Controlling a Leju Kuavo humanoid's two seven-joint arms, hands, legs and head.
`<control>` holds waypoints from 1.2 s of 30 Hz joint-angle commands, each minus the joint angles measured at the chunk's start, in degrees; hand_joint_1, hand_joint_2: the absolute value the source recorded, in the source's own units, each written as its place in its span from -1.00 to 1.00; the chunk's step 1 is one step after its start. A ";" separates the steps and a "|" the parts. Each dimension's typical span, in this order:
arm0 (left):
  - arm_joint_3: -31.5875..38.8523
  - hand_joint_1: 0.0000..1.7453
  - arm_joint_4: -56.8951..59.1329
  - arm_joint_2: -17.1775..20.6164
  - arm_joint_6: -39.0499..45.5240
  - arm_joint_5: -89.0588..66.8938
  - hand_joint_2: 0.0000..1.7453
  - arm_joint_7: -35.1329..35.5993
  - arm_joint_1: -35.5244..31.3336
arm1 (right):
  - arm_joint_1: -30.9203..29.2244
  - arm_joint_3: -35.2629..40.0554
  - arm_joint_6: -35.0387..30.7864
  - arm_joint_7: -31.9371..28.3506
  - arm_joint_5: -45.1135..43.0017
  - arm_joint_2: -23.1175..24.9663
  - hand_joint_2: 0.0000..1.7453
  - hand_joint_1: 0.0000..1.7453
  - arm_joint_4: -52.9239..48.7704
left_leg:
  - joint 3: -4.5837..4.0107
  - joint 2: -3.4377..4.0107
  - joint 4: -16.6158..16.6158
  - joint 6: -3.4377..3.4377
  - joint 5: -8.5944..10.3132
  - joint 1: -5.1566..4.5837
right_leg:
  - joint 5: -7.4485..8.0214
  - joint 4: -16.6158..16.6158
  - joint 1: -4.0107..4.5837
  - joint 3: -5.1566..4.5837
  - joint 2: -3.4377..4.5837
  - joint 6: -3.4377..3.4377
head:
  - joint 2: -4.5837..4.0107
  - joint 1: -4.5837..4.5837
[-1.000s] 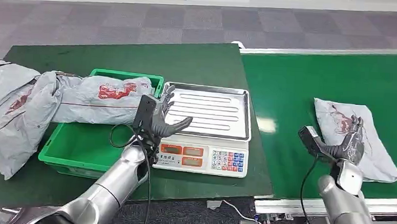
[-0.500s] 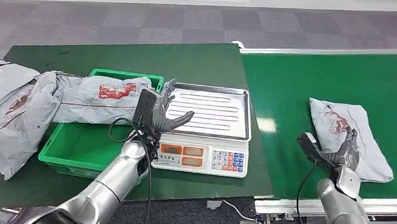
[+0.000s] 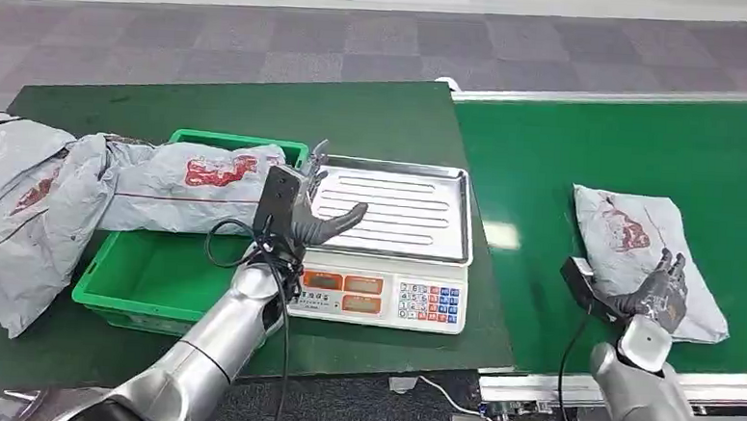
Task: Moved the parcel from conveyor to table for the left to box.
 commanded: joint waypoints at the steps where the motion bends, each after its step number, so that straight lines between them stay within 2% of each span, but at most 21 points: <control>1: 1.41 -1.00 0.54 -0.49 0.07 -0.04 1.00 0.31 -0.29 | -1.51 3.86 0.80 0.99 0.39 0.70 1.00 -1.00 3.39 | 0.17 0.11 -0.05 -0.02 -0.07 0.05 | -0.02 -0.09 0.05 0.16 0.10 -0.03 | 0.00 0.00; 3: 1.44 -1.00 0.56 -0.37 0.04 -0.04 1.00 0.31 -0.27 | -1.56 3.88 0.85 1.03 0.39 0.69 1.00 -1.00 3.41 | 0.20 0.15 -0.06 -0.02 -0.08 0.04 | -0.02 -0.10 0.04 0.17 0.15 -0.04 | 0.00 0.00; 6: 2.64 -1.00 0.81 -0.62 -0.38 0.84 1.00 0.32 0.34 | -2.19 5.47 4.89 4.37 0.39 1.00 1.00 -1.00 4.01 | 0.25 0.19 -0.09 -0.02 -0.09 0.05 | -0.01 -0.13 0.06 0.21 0.19 -0.04 | 0.00 0.00; 8: 4.63 -1.00 1.46 -1.00 -4.06 4.15 1.00 1.79 0.54 | -3.14 10.60 8.53 8.10 0.39 0.10 1.00 -1.00 4.15 | 0.21 0.20 -0.08 -0.02 -0.08 0.02 | -0.01 -0.09 0.03 0.16 0.20 -0.03 | 0.00 0.00; 10: 4.47 -1.00 2.12 -0.91 -2.53 3.10 1.00 0.91 0.28 | -4.29 13.83 10.53 9.68 0.39 -0.93 1.00 -1.00 4.49 | 0.14 0.22 -0.04 0.00 -0.07 -0.02 | 0.00 -0.03 -0.02 0.07 0.21 -0.02 | 0.00 0.00; 13: 4.00 -1.00 1.89 -0.43 -0.69 1.50 1.00 0.09 0.48 | -5.36 12.87 13.27 8.30 0.32 -0.79 1.00 -1.00 4.84 | 0.13 0.25 -0.01 -0.01 -0.08 -0.01 | 0.00 -0.01 -0.01 0.06 0.25 -0.02 | 0.00 0.00; 14: 3.91 -1.00 0.81 -0.18 -1.01 1.10 1.00 0.07 1.32 | -6.95 8.72 17.10 3.02 -4.51 0.55 1.00 -1.00 5.99 | 0.16 0.25 -0.03 -0.01 -0.09 0.00 | 0.00 -0.05 0.01 0.11 0.25 -0.02 | 0.00 0.00; 15: 4.13 -1.00 -0.24 0.18 -1.46 1.14 1.00 0.09 2.15 | -8.18 6.77 19.85 1.56 -6.60 1.37 1.00 -1.00 6.20 | 0.12 0.18 -0.03 -0.01 -0.06 -0.01 | 0.00 -0.03 -0.01 0.06 0.19 -0.02 | 0.00 0.00; 17: 4.22 -1.00 -0.57 0.33 -1.56 1.19 1.00 0.13 2.44 | -8.64 6.62 20.50 1.41 -6.72 1.43 1.00 -1.00 6.22 | 0.27 0.42 -0.10 -0.02 -0.09 0.00 | 0.04 -0.13 0.00 0.15 0.41 -0.04 | 0.00 0.00; 24: 4.31 -1.00 -0.85 0.38 -1.67 1.20 1.00 0.19 2.57 | -8.43 6.50 20.39 1.13 -6.76 1.23 1.00 -1.00 6.17 | 0.14 0.16 -0.04 0.00 -0.07 0.02 | -0.01 -0.05 0.02 0.12 0.14 -0.03 | 0.00 0.00; 28: 4.98 -1.00 -1.07 0.43 -1.82 1.02 1.00 0.82 2.58 | -10.28 5.32 27.43 -0.62 -8.05 0.89 1.00 -1.00 7.56 | 0.22 0.23 -0.08 -0.01 -0.08 0.01 | -0.01 -0.09 0.02 0.18 0.20 -0.03 | 0.00 0.00; 32: 5.35 -1.00 -1.98 0.18 -2.04 1.15 1.00 0.52 3.78 | -9.09 6.16 30.39 0.15 -7.02 1.52 1.00 -1.00 9.81 | 0.15 0.14 -0.05 0.00 -0.06 0.02 | -0.01 -0.07 0.02 0.14 0.12 -0.01 | 0.00 0.00; 36: 5.97 -1.00 -0.77 -0.41 -1.96 1.09 1.00 0.07 3.01 | -11.06 8.38 34.17 0.62 -5.22 0.93 1.00 -1.00 9.76 | 0.16 0.17 -0.06 0.00 -0.07 0.00 | -0.02 -0.06 0.01 0.14 0.13 -0.01 | 0.00 0.00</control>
